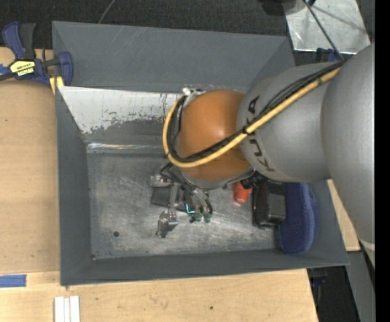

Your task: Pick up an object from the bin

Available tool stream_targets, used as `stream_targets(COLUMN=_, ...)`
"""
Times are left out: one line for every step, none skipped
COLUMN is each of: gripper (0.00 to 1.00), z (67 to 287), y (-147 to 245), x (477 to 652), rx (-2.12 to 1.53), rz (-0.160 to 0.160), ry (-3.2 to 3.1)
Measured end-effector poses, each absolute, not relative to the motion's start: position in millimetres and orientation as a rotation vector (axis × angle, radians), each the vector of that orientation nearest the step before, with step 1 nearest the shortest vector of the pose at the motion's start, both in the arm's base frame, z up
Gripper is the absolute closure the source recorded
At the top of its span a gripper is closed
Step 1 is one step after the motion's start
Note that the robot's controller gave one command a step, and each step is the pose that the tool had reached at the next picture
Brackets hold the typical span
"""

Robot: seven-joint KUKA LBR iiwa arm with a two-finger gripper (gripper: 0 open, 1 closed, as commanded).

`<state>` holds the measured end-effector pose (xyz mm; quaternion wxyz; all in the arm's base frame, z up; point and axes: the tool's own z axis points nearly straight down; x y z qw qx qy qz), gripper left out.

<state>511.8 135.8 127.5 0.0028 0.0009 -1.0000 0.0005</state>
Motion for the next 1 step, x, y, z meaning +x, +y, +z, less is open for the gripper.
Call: stream_targets(gripper=0.0, z=137.6, y=178.3, x=560.8, rx=0.022, rz=-0.005, ry=-3.149)
